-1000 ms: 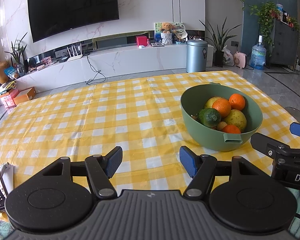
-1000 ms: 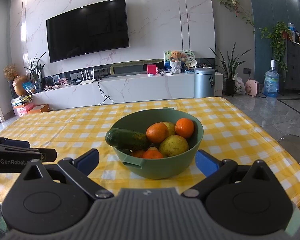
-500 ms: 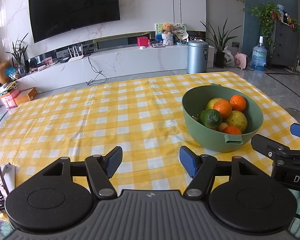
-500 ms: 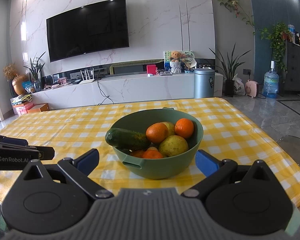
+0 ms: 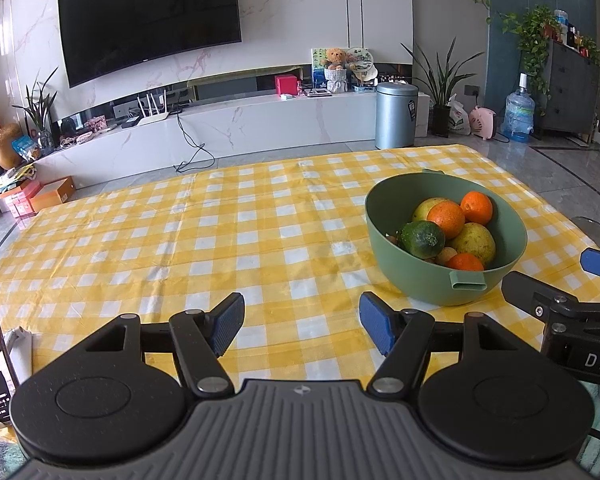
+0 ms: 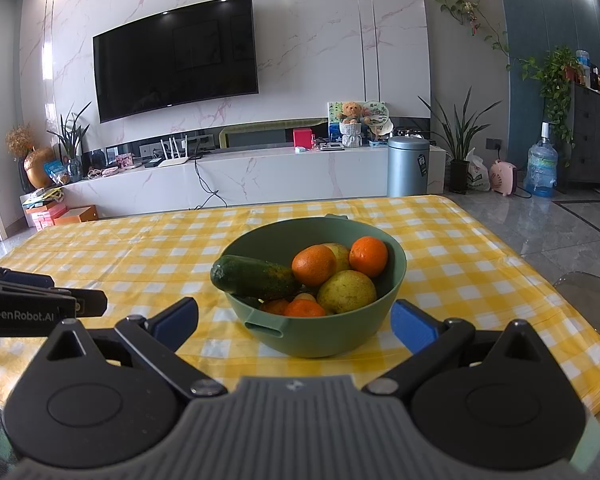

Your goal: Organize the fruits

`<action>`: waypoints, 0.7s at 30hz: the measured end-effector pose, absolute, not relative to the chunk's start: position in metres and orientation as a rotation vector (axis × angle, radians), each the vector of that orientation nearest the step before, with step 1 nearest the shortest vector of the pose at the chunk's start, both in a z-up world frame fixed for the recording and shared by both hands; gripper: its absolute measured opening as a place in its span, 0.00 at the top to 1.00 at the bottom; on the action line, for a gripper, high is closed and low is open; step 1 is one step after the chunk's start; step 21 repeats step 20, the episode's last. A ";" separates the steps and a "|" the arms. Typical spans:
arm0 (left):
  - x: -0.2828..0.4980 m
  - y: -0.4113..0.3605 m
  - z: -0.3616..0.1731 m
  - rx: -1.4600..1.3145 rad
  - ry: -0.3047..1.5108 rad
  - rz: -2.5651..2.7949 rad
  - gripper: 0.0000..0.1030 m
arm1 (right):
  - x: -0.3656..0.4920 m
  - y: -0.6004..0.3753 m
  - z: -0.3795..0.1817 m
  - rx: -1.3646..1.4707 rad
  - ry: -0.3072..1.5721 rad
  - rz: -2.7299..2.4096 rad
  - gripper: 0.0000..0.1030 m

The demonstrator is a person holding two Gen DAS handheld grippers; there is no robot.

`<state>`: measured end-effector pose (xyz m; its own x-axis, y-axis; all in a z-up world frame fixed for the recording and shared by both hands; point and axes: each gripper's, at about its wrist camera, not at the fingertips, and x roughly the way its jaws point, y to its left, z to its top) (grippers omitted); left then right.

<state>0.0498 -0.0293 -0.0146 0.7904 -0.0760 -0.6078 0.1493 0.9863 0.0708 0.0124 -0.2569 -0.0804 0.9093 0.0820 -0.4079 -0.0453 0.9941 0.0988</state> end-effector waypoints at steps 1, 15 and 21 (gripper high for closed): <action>0.050 -0.029 -0.014 0.117 0.648 -0.121 0.22 | 0.012 -0.257 -0.080 0.088 0.424 0.066 0.04; 0.048 -0.028 -0.011 0.122 0.642 -0.119 0.21 | 0.012 -0.257 -0.080 0.086 0.425 0.065 0.04; 0.048 -0.028 -0.010 0.121 0.640 -0.117 0.21 | 0.013 -0.256 -0.080 0.086 0.425 0.066 0.04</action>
